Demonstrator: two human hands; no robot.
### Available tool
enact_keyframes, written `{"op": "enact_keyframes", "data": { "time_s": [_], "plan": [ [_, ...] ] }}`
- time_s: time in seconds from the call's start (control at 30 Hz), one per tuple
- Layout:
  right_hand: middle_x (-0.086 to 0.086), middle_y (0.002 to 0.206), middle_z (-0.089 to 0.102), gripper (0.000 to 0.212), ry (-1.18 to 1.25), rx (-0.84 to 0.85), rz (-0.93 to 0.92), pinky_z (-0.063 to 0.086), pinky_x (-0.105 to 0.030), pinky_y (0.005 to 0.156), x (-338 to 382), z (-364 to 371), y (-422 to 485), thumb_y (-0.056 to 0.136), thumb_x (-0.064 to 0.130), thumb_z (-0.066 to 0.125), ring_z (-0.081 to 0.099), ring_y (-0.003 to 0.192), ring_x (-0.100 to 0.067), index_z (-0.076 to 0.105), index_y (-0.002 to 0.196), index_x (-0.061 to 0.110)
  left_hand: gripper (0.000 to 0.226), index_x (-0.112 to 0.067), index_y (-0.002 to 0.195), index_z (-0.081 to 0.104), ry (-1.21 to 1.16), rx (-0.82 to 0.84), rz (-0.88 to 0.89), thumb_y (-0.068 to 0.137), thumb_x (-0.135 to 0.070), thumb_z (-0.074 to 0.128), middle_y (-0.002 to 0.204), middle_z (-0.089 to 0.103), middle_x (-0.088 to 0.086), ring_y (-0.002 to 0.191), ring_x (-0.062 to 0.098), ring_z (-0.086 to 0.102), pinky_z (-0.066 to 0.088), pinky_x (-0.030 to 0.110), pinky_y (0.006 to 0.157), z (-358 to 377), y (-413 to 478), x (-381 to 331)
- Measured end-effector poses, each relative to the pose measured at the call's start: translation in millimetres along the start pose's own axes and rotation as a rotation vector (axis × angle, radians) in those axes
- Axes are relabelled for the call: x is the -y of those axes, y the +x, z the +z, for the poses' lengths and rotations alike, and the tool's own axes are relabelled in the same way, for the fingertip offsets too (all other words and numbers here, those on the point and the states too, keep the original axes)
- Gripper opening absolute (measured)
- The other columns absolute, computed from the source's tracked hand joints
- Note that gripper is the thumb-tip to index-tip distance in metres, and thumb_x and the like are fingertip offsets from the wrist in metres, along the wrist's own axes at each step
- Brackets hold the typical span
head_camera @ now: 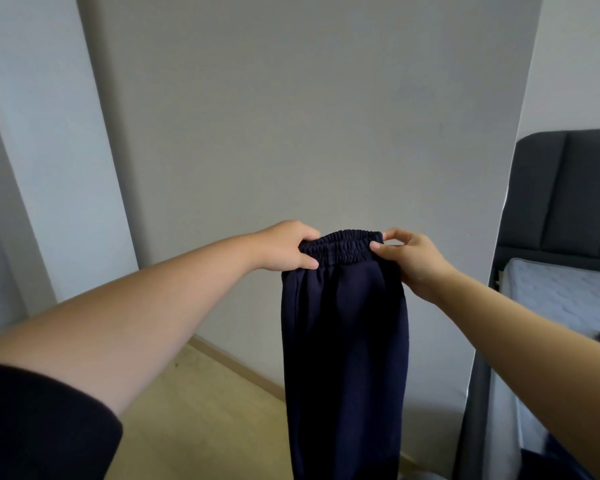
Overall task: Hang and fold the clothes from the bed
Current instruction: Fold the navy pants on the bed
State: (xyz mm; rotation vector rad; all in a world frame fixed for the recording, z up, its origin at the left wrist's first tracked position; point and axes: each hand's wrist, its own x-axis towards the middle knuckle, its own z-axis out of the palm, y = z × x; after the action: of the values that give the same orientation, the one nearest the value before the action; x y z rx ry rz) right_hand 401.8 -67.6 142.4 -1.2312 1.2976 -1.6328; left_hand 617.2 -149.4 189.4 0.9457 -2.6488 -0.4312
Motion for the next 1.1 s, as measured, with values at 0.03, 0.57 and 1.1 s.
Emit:
{"op": "enact_keyframes", "data": {
  "time_s": [0.03,0.57,1.1],
  "plan": [
    [-0.002,0.064,0.067,0.015,0.016,-0.051,-0.017,0.047,-0.019,0.044,0.1,2.6,0.7,0.085,0.004,0.068,0.062,0.051,-0.012,0.057,0.080,0.013,0.026,-0.019,0.105,0.051,-0.026,-0.007,-0.005,0.085,-0.014,0.068,0.107,0.062,0.000,0.089,0.011,0.056,0.044,0.026,0.078,-0.4,0.8,-0.5],
    [0.000,0.116,0.069,0.062,0.076,0.268,0.352,0.050,-0.023,0.088,-94.8,15.4,-26.2,0.075,0.053,0.061,0.065,0.105,-0.010,0.060,0.119,0.011,0.028,-0.013,0.096,0.068,-0.516,-0.116,-0.246,0.079,-0.034,0.074,0.092,0.072,0.002,0.081,0.018,0.069,0.051,0.025,0.064,-6.0,17.1,-12.3],
    [0.004,0.063,0.052,0.041,-0.471,-0.902,-0.214,0.030,-0.028,0.050,94.5,-49.9,8.7,0.090,0.053,0.047,0.048,0.057,-0.015,0.055,0.075,0.015,0.018,-0.017,0.081,0.063,-0.620,-0.603,-0.083,0.084,-0.034,0.067,0.080,0.065,-0.001,0.075,0.019,0.061,0.045,0.026,0.065,-25.2,40.4,-95.2]
  ]
}}
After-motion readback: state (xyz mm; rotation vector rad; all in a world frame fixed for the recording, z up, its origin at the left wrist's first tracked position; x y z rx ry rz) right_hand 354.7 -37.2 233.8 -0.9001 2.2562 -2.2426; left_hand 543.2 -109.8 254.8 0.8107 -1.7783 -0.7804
